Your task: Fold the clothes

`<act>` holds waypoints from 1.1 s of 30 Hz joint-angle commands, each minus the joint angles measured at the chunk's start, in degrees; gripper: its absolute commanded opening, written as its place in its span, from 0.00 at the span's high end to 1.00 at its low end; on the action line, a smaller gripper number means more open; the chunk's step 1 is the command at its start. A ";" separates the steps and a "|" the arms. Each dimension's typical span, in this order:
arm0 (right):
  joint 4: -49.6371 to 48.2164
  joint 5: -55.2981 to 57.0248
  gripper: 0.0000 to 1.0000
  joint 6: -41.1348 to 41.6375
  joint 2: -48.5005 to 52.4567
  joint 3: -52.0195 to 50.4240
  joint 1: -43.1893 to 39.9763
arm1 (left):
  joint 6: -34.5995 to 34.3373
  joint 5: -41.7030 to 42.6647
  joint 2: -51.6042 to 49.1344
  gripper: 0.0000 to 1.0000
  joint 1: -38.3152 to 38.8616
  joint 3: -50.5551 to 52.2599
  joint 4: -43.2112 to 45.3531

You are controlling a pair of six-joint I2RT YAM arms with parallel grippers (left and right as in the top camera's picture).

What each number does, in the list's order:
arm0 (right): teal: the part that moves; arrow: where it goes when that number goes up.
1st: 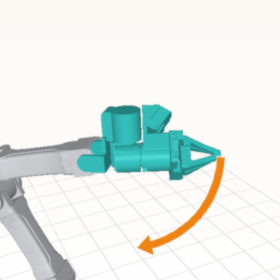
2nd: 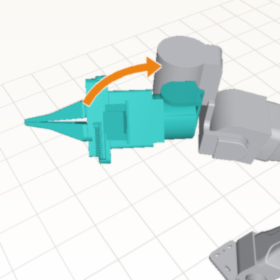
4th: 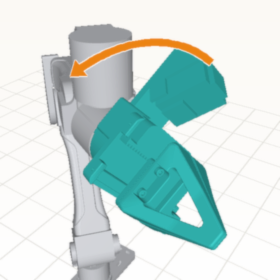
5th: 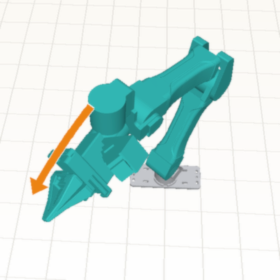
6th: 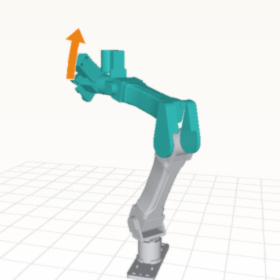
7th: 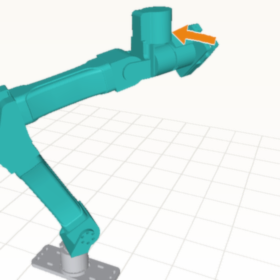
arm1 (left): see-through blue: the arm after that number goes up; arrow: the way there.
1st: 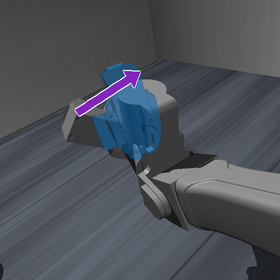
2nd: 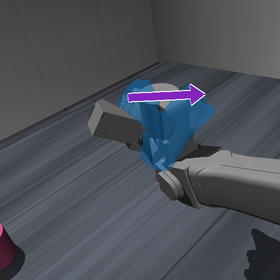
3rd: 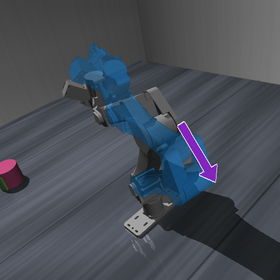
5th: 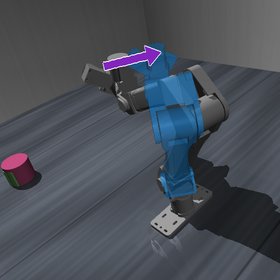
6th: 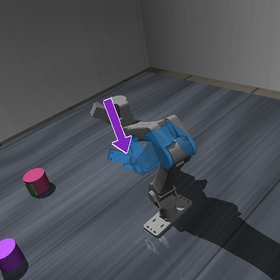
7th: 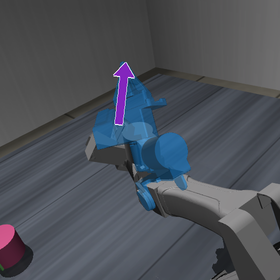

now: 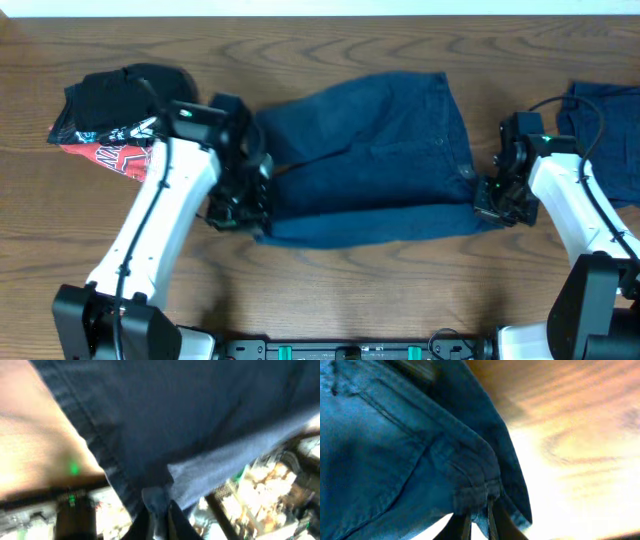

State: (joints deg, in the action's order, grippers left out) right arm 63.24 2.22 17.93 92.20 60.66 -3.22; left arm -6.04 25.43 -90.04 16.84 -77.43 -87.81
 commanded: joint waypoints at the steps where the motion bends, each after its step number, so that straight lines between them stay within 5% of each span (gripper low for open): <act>1: 1.33 2.97 0.87 -2.21 -0.04 0.50 -1.25 | -0.22 1.38 0.57 0.76 5.31 3.04 -2.82; 4: 2.99 3.91 0.82 -2.34 -0.04 0.50 -2.01 | -0.20 0.68 0.57 0.65 9.77 5.25 -6.34; 11: 2.34 4.87 0.82 -0.13 -0.04 2.45 -4.76 | -1.88 -5.73 0.63 0.64 11.58 5.16 -7.26; 18: -0.17 0.61 0.76 -0.22 -0.04 12.98 -5.35 | -8.39 -9.46 0.61 0.64 4.72 2.69 13.97; 23: -4.57 -18.73 0.87 -7.58 -0.02 15.52 -3.67 | -10.38 -9.46 -0.20 0.64 3.87 4.04 31.80; 33: -3.21 -16.72 0.90 -8.35 1.81 9.42 5.68 | -12.07 -4.59 -10.01 0.64 5.44 5.77 31.10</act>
State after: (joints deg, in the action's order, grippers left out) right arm 59.90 -14.11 11.00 92.55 72.90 -0.01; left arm -16.95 17.32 -96.68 21.47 -72.64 -55.90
